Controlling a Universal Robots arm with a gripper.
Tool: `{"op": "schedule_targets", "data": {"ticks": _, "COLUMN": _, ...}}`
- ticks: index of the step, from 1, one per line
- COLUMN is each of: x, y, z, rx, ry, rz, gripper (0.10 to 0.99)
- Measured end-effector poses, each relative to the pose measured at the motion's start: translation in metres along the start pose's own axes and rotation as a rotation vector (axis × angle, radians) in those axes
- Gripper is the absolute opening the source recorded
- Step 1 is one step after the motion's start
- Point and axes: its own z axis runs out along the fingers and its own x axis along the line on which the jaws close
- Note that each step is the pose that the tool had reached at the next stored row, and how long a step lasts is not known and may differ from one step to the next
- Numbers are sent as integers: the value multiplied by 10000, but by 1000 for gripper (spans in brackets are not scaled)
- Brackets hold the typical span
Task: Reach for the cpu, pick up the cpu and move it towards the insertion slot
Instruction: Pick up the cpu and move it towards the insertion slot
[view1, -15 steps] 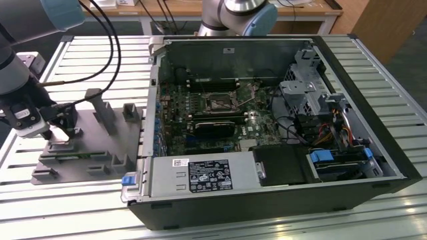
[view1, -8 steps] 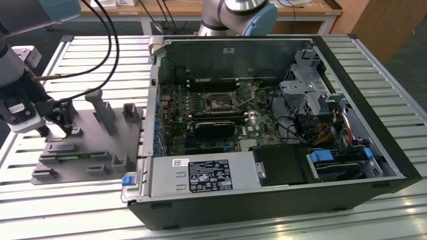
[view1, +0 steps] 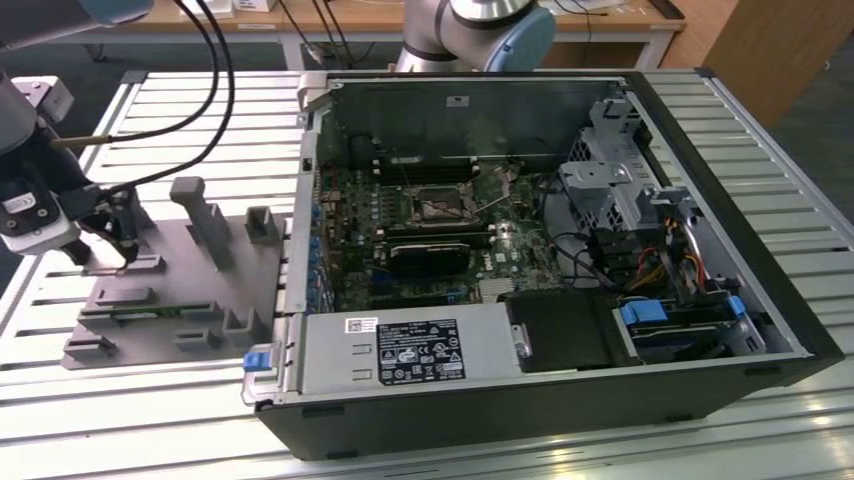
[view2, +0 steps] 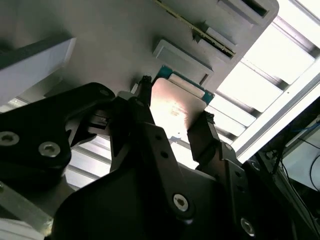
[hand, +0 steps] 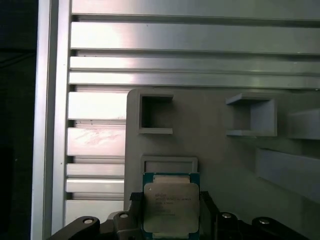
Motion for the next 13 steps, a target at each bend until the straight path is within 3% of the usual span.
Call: {"op": "schedule_targets", "data": {"ticks": 13, "x": -1, "y": 4, "z": -81, "rx": 0, "ry": 1, "rz": 0, "gripper": 541}}
